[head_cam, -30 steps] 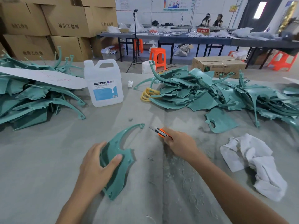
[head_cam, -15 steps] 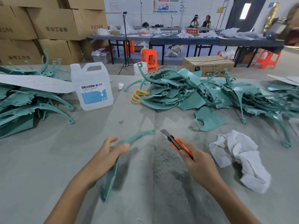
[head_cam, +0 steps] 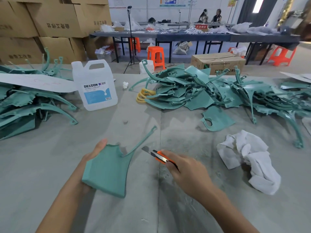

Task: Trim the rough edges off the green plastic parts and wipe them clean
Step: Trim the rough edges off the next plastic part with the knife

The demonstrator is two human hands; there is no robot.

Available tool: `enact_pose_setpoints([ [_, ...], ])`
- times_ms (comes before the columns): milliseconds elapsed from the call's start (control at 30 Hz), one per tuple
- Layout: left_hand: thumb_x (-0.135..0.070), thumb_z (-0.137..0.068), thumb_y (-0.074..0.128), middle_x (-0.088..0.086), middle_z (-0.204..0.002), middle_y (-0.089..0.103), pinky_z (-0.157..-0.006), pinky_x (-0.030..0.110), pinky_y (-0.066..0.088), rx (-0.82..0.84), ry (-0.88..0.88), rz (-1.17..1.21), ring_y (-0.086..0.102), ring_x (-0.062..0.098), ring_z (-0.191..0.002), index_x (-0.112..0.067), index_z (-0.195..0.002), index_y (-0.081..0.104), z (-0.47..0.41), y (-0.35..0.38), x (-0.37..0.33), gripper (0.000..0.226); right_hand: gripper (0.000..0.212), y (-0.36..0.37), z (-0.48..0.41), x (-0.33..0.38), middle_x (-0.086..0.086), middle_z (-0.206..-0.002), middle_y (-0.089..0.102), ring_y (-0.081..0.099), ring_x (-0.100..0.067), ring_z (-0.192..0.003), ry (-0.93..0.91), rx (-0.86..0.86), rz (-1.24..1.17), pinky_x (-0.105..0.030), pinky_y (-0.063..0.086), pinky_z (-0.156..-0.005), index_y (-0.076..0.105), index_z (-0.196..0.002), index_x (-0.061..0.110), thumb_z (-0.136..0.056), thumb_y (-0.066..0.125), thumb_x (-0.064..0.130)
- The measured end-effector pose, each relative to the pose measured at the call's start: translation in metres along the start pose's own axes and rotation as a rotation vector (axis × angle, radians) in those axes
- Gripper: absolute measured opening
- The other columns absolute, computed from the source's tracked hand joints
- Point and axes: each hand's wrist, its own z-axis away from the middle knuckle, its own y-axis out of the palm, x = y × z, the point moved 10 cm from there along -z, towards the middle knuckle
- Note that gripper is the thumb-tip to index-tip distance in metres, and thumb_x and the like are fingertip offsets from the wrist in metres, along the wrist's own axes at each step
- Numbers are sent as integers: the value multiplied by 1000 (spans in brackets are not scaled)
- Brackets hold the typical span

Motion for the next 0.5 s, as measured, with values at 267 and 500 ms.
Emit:
enact_pose_setpoints([
  [267,-39,-87,73,5,-69,70,-59,27,45,-100,281,-533,60,20,-61,-15,-72,75,30,3,-16,28,39,12,-24,39,6,-103,58,63,-28,-94,-87,30,131,-36,40,-68,33,-144,56,-107,36,45],
  [500,-76,-80,52,-13,-122,51,-101,34,40,-384,584,-1163,49,16,-120,-34,-126,53,68,53,-17,62,38,17,-28,48,5,-96,55,65,-31,-88,-155,48,228,-37,39,-62,31,-140,55,-105,41,44],
])
